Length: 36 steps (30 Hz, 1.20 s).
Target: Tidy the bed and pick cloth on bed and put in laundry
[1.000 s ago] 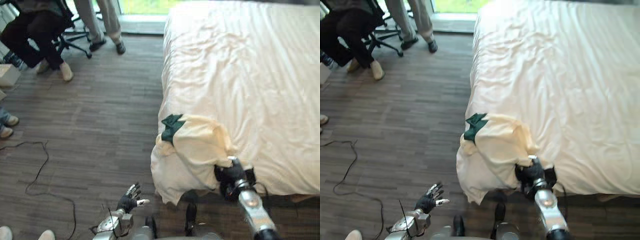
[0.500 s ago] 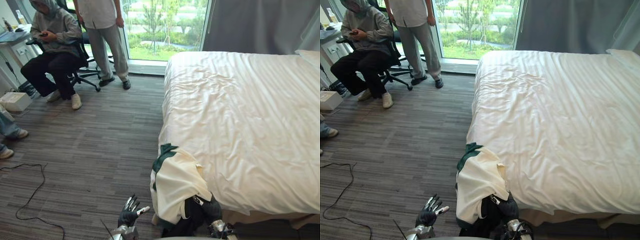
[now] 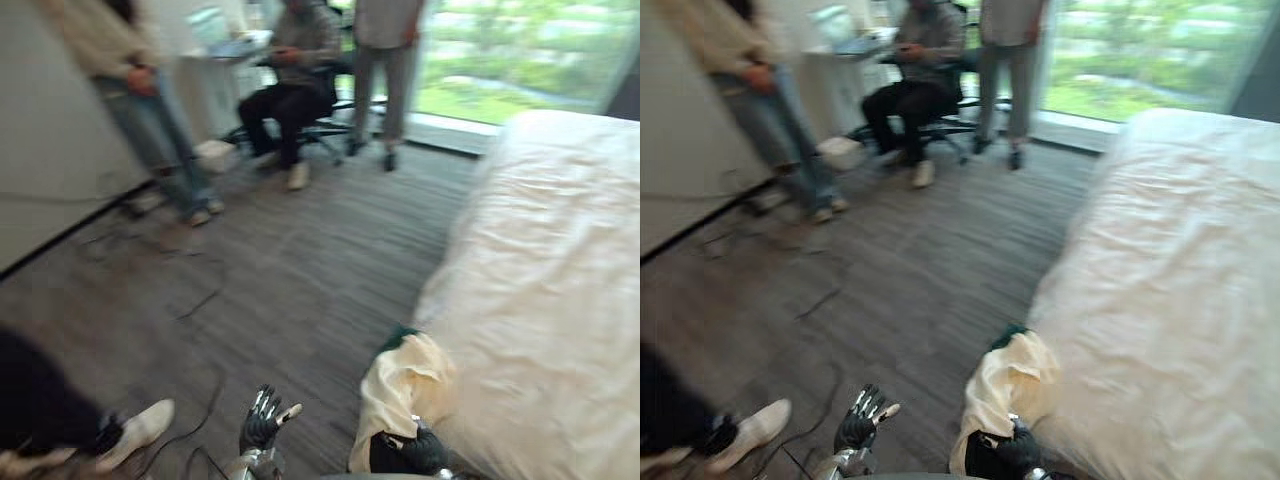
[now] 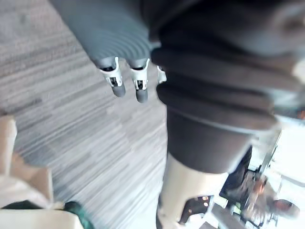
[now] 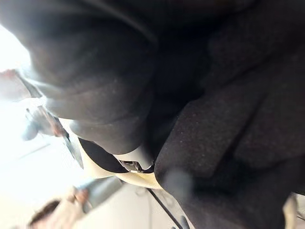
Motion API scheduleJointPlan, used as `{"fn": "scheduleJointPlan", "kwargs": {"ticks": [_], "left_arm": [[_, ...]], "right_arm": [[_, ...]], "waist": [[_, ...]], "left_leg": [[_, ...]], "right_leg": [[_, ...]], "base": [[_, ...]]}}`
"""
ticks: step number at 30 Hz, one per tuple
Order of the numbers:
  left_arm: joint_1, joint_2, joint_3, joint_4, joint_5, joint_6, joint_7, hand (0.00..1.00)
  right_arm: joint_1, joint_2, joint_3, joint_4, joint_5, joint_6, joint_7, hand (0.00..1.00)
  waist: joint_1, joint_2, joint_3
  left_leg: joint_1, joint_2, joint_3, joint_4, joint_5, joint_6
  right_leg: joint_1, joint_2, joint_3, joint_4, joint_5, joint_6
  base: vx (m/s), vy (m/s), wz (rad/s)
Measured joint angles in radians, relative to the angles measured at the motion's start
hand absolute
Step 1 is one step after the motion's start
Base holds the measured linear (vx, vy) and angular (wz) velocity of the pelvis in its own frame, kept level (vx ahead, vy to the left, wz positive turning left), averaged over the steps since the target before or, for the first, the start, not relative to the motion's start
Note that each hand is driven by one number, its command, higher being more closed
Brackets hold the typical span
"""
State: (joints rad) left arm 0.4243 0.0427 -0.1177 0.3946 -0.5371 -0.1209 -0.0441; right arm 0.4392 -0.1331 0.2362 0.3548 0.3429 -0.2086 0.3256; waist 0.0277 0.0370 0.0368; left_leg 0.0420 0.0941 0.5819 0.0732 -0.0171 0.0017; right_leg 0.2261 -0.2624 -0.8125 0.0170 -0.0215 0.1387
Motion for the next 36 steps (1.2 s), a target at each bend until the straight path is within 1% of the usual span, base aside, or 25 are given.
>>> {"fn": "scheduleJointPlan", "kwargs": {"ticks": [1, 4, 6, 7, 8, 9, 10, 11, 12, 13, 15, 16, 18, 20, 21, 22, 23, 24, 25, 26, 28, 29, 30, 32, 36], "left_arm": [[-0.008, 0.027, -0.005, 0.021, 0.003, 0.014, -0.015, 0.00], [-0.032, 0.042, -0.067, 0.033, 0.022, 0.030, -0.026, 0.00], [-0.055, 0.039, -0.107, 0.052, 0.043, 0.036, -0.046, 0.00], [-0.057, 0.040, -0.140, 0.052, 0.057, 0.037, -0.045, 0.00], [-0.060, 0.053, -0.155, 0.047, 0.080, 0.035, -0.046, 0.00], [-0.067, 0.062, -0.161, 0.048, 0.079, 0.032, -0.042, 0.00], [-0.075, 0.071, -0.163, 0.054, 0.078, 0.028, -0.035, 0.00], [-0.096, 0.088, -0.163, 0.070, 0.075, 0.019, -0.024, 0.00], [-0.119, 0.111, -0.163, 0.096, 0.063, 0.014, -0.015, 0.00], [-0.123, 0.118, -0.164, 0.102, 0.057, 0.014, -0.015, 0.00], [-0.120, 0.137, -0.165, 0.109, 0.034, 0.016, -0.015, 0.00], [-0.120, 0.139, -0.166, 0.110, 0.034, 0.016, -0.016, 0.00], [-0.120, 0.145, -0.184, 0.121, 0.033, 0.014, -0.017, 0.00], [-0.124, 0.151, -0.207, 0.139, 0.032, 0.008, -0.018, 0.00], [-0.124, 0.159, -0.209, 0.140, 0.031, 0.000, -0.019, 0.00], [-0.123, 0.169, -0.213, 0.149, 0.032, -0.002, -0.020, 0.00], [-0.130, 0.169, -0.216, 0.170, 0.031, -0.001, -0.016, 0.00], [-0.122, 0.164, -0.216, 0.165, 0.030, -0.002, -0.016, 0.00], [-0.119, 0.152, -0.216, 0.156, 0.029, -0.014, -0.017, 0.00], [-0.120, 0.143, -0.216, 0.148, 0.023, -0.018, -0.021, 0.00], [-0.121, 0.133, -0.214, 0.135, 0.010, -0.020, -0.029, 0.00], [-0.118, 0.131, -0.213, 0.125, 0.008, -0.019, -0.052, 0.00], [-0.114, 0.130, -0.204, 0.123, 0.008, -0.019, -0.064, 0.00], [-0.101, 0.130, -0.188, 0.115, 0.008, -0.015, -0.075, 0.00], [-0.085, 0.136, -0.185, 0.093, 0.002, -0.007, -0.086, 0.00]], "right_arm": [[-0.029, 0.009, -0.020, 0.015, 0.000, -0.001, 0.012, 1.00], [-0.040, -0.002, -0.036, 0.020, 0.000, -0.002, 0.025, 1.00], [-0.045, -0.022, -0.035, 0.027, 0.001, -0.003, 0.024, 1.00], [-0.045, -0.030, -0.035, 0.029, 0.000, -0.003, 0.024, 1.00], [-0.044, -0.031, -0.030, 0.033, 0.004, -0.004, 0.013, 1.00], [-0.041, -0.034, -0.024, 0.048, 0.004, -0.010, 0.002, 1.00], [-0.047, -0.025, -0.022, 0.063, 0.004, -0.013, -0.002, 1.00], [-0.049, -0.016, -0.010, 0.064, 0.004, -0.021, -0.013, 1.00], [-0.042, -0.008, 0.016, 0.062, 0.009, -0.038, -0.026, 1.00], [-0.038, -0.006, 0.020, 0.062, 0.009, -0.045, -0.027, 1.00], [-0.018, -0.003, 0.022, 0.062, 0.009, -0.058, -0.040, 1.00], [-0.016, -0.004, 0.022, 0.062, 0.009, -0.060, -0.042, 1.00], [-0.007, -0.005, 0.019, 0.063, 0.010, -0.072, -0.043, 1.00], [-0.001, -0.004, 0.020, 0.063, 0.012, -0.090, -0.038, 1.00], [0.004, -0.002, 0.021, 0.062, 0.014, -0.098, -0.033, 1.00], [0.009, -0.003, 0.028, 0.063, 0.026, -0.098, -0.036, 1.00], [0.007, -0.005, 0.038, 0.078, 0.045, -0.097, -0.035, 1.00], [0.006, -0.012, 0.038, 0.080, 0.048, -0.098, -0.034, 1.00], [-0.014, -0.021, 0.036, 0.090, 0.053, -0.098, -0.024, 1.00], [-0.018, -0.029, 0.036, 0.091, 0.056, -0.099, -0.018, 1.00], [-0.018, -0.038, 0.035, 0.094, 0.056, -0.099, -0.019, 1.00], [-0.026, -0.042, 0.030, 0.094, 0.056, -0.099, -0.027, 1.00], [-0.034, -0.040, 0.027, 0.094, 0.056, -0.099, -0.027, 1.00], [-0.050, -0.026, 0.013, 0.090, 0.057, -0.101, -0.026, 1.00], [-0.057, -0.009, 0.011, 0.090, 0.068, -0.083, -0.038, 1.00]], "waist": [[-0.003, -0.025, 0.017], [-0.012, -0.031, 0.037], [-0.005, -0.039, 0.059], [-0.009, -0.047, 0.087], [-0.010, -0.052, 0.107], [-0.013, -0.046, 0.110], [-0.014, -0.037, 0.116], [-0.015, -0.048, 0.125], [-0.017, -0.038, 0.148], [-0.016, -0.039, 0.149], [-0.016, -0.039, 0.152], [-0.017, -0.039, 0.152], [-0.020, -0.033, 0.149], [-0.030, -0.035, 0.149], [-0.041, -0.050, 0.148], [-0.044, -0.075, 0.139], [-0.042, -0.061, 0.136], [-0.040, -0.057, 0.130], [-0.043, -0.033, 0.125], [-0.048, -0.024, 0.122], [-0.056, -0.018, 0.119], [-0.058, -0.008, 0.117], [-0.041, -0.004, 0.112], [-0.018, -0.033, 0.103], [-0.018, -0.044, 0.095]], "left_leg": [[-0.018, -0.026, 0.036, 0.027, 0.009, 0.038], [-0.029, -0.044, 0.088, 0.030, -0.013, 0.080], [-0.019, -0.081, 0.007, -0.010, -0.013, 0.082], [0.008, -0.115, -0.048, -0.045, -0.005, 0.096], [0.032, -0.149, -0.130, -0.077, -0.002, 0.103], [0.036, -0.163, -0.186, -0.092, 0.002, 0.109], [0.029, -0.168, -0.229, -0.092, 0.004, 0.111], [0.023, -0.168, -0.287, -0.090, 0.007, 0.115], [0.019, -0.174, -0.377, -0.089, 0.013, 0.111], [0.022, -0.177, -0.412, -0.090, 0.018, 0.110], [0.041, -0.198, -0.558, -0.093, 0.044, 0.110], [0.041, -0.201, -0.589, -0.093, 0.047, 0.106], [0.040, -0.206, -0.707, -0.100, 0.053, 0.095], [0.034, -0.204, -0.739, -0.106, 0.032, 0.119], [0.027, -0.205, -0.684, -0.085, 0.006, 0.117], [0.025, -0.204, -0.612, -0.056, -0.008, 0.115], [0.029, -0.209, -0.609, -0.017, -0.020, 0.105], [0.015, -0.208, -0.601, 0.011, -0.044, 0.088], [-0.026, -0.167, -0.511, 0.101, -0.125, 0.075], [-0.062, -0.122, -0.413, 0.165, -0.146, 0.051], [-0.102, -0.079, -0.276, 0.222, -0.154, 0.052], [-0.108, -0.067, -0.201, 0.224, -0.155, 0.077], [-0.102, -0.084, -0.221, 0.214, -0.144, 0.071], [-0.062, -0.155, -0.274, 0.113, -0.086, 0.080], [0.020, -0.221, -0.357, -0.080, 0.021, 0.076]], "right_leg": [[0.028, -0.031, -0.049, 0.021, -0.001, 0.002], [0.057, -0.072, -0.115, 0.147, -0.026, 0.017], [0.069, -0.129, -0.149, 0.302, -0.043, 0.020], [0.065, -0.201, -0.143, 0.457, -0.038, 0.012], [0.041, -0.272, -0.101, 0.629, 0.001, -0.099], [-0.008, -0.295, -0.020, 0.731, 0.009, -0.159], [-0.050, -0.275, 0.062, 0.771, -0.058, -0.128], [-0.096, -0.216, 0.166, 0.782, -0.130, -0.093], [-0.146, -0.122, 0.278, 0.745, -0.203, -0.051], [-0.151, -0.096, 0.295, 0.718, -0.219, -0.046], [-0.162, 0.010, 0.379, 0.530, -0.261, -0.043], [-0.165, 0.034, 0.407, 0.486, -0.261, -0.043], [-0.193, 0.128, 0.544, 0.343, -0.260, -0.045], [-0.222, 0.182, 0.692, 0.251, -0.242, -0.069], [-0.213, 0.181, 0.749, 0.196, -0.216, -0.085], [-0.188, 0.163, 0.760, 0.171, -0.138, -0.084], [-0.151, 0.149, 0.720, 0.172, -0.100, -0.070], [-0.136, 0.143, 0.688, 0.164, -0.101, -0.069], [-0.093, 0.135, 0.611, 0.136, -0.104, -0.067], [-0.063, 0.129, 0.541, 0.115, -0.106, -0.063], [-0.024, 0.118, 0.442, 0.110, -0.118, -0.050], [-0.008, 0.114, 0.382, 0.133, -0.133, -0.046], [-0.006, 0.101, 0.364, 0.153, -0.146, -0.040], [0.003, 0.071, 0.329, 0.174, -0.163, -0.038], [0.025, 0.049, 0.286, 0.197, -0.161, -0.040]], "base": [[-0.04, 0.226, 1.16], [-0.03, 0.187, 1.53], [0.02, 0.132, 1.60], [0.05, 0.099, 1.68], [0.09, 0.112, 1.87], [0.10, 0.080, 1.67], [0.10, 0.052, 1.52], [0.09, 0.025, 2.04], [0.10, 0.010, 1.97], [0.16, -0.011, 2.14], [0.20, -0.027, 1.90], [0.17, -0.042, 1.78], [0.14, -0.077, 1.68], [0.11, -0.069, 1.53], [0.11, -0.087, 1.36], [0.16, -0.118, 1.44], [0.16, -0.108, 1.08], [0.18, -0.092, 1.27], [0.17, -0.066, 1.47], [0.16, -0.051, 1.63], [0.08, 0.024, 1.66], [0.05, 0.081, 1.58], [0.09, 0.104, 1.26], [0.12, 0.054, 0.88], [0.03, -0.038, 0.78]]}}
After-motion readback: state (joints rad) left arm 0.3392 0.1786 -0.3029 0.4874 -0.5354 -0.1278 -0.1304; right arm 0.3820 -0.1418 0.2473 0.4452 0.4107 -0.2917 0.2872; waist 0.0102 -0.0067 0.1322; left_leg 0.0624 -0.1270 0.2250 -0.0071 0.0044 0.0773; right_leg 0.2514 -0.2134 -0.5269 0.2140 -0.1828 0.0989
